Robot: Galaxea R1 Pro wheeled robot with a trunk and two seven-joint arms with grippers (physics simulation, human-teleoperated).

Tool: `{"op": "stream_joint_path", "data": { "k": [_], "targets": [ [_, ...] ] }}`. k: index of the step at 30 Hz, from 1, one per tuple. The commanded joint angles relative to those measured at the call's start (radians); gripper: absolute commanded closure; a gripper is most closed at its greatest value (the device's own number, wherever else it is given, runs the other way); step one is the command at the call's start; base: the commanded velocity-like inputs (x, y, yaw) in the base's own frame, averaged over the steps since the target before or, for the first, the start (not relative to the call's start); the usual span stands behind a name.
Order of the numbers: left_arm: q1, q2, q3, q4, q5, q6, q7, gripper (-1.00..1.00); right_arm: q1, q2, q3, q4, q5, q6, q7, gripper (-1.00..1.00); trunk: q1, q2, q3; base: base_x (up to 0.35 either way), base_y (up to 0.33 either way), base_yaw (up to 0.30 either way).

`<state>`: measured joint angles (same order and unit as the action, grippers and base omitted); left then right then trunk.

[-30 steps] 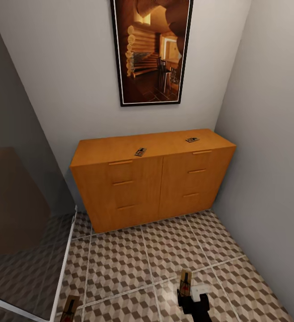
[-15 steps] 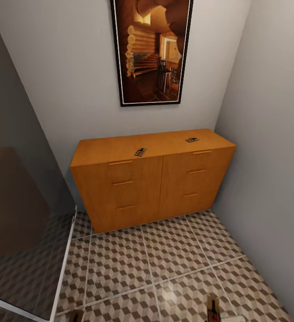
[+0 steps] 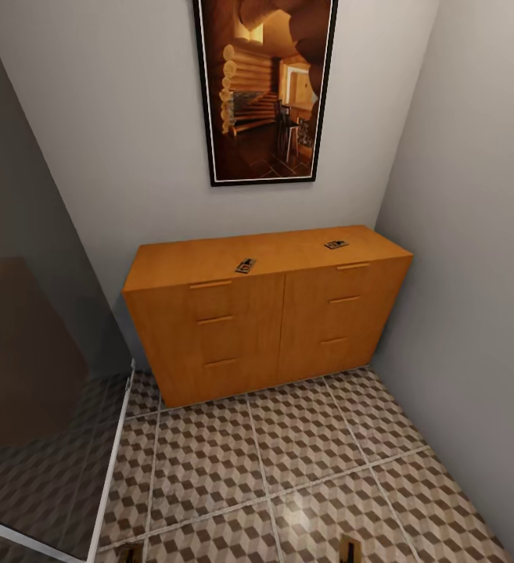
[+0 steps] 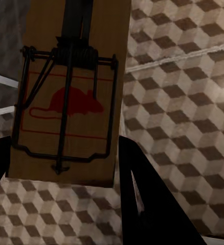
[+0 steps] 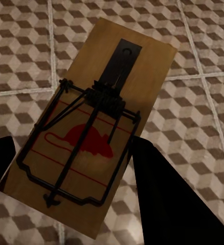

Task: Take the four mousetraps from the cabinet in the bathroom and place them on the bathroom floor. Make sure all four end up on the same floor surface, and ensure that at least two of them are either under or directly next to the same bathroom sink.

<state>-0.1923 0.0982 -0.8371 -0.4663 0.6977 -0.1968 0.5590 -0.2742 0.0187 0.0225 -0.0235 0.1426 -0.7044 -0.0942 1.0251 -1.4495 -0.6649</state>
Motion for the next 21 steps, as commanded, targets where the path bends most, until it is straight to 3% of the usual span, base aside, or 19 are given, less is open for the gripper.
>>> {"op": "stream_joint_path", "data": {
  "k": [1,3,5,7,10,12,14,21],
  "targets": [
    [-0.001,0.004,-0.009,-0.004,0.007,-0.022,0.011,1.0,-0.001,0.002,0.0,0.001,0.004,-0.002,-0.002,1.0,0.0,0.0,-0.001,0.0,0.0,0.0],
    [-0.001,0.013,-0.011,-0.007,0.006,-0.075,0.013,1.0,0.0,0.003,-0.001,0.001,0.003,-0.004,-0.001,1.0,0.0,0.0,-0.001,0.0,0.0,0.0],
    [-0.001,0.023,-0.023,-0.001,0.006,-0.189,0.013,1.0,0.0,0.002,-0.003,0.001,0.002,-0.006,-0.001,1.0,0.0,0.0,-0.001,0.0,0.0,0.0],
    [-0.001,0.026,-0.048,0.026,0.006,-0.249,0.009,1.0,0.0,0.001,-0.004,0.001,0.002,-0.007,-0.002,1.0,0.0,0.0,-0.001,0.0,0.0,0.0],
    [-0.001,0.027,-0.11,0.076,0.006,-0.283,-0.03,1.0,0.0,-0.001,-0.004,0.001,0.002,-0.008,-0.002,1.0,0.0,0.0,-0.001,0.0,0.0,0.0],
    [-0.001,0.027,-0.153,0.133,0.007,-0.303,-0.096,1.0,0.0,-0.003,-0.004,0.001,0.002,-0.009,-0.002,1.0,0.0,0.0,-0.001,0.0,0.0,0.0],
    [-0.001,0.026,-0.165,0.183,0.008,-0.324,-0.137,1.0,0.0,-0.002,-0.004,0.001,0.002,-0.009,-0.002,1.0,0.0,0.0,-0.001,0.0,0.0,0.0],
    [-0.001,0.011,-0.174,0.227,0.008,-0.372,-0.168,1.0,0.0,-0.002,-0.003,0.001,0.002,-0.009,-0.002,1.0,0.0,0.0,-0.001,0.0,0.0,0.0]
  ]
}}
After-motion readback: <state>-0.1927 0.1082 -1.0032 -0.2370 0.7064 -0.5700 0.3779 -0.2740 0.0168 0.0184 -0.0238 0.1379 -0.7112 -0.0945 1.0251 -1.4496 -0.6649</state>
